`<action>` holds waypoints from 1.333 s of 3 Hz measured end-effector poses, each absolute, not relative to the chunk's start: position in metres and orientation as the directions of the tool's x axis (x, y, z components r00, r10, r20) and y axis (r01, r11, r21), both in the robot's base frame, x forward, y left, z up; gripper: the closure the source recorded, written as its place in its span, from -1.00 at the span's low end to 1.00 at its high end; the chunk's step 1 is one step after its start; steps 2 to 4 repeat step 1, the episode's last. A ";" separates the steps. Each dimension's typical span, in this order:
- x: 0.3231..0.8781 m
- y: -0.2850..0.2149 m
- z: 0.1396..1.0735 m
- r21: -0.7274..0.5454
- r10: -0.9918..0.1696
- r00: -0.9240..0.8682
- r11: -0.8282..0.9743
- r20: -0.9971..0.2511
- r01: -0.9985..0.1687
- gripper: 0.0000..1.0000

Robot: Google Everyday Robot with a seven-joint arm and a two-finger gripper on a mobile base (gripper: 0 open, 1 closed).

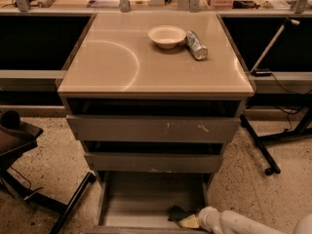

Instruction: Place sponge into bottom drawer

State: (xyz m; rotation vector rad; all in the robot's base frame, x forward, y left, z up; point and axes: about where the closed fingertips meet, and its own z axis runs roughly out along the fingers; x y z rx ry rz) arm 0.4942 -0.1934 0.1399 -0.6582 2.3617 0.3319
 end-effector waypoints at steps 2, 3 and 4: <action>0.494 -0.193 0.140 0.064 -0.370 -0.659 0.842 -0.655 -0.536 -1.00; 0.494 -0.193 0.140 0.064 -0.370 -0.659 0.842 -0.655 -0.536 -1.00; 0.494 -0.193 0.140 0.064 -0.370 -0.659 0.842 -0.655 -0.536 -1.00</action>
Offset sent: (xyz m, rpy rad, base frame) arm 0.0000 0.0000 0.0000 0.0000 0.0000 0.0000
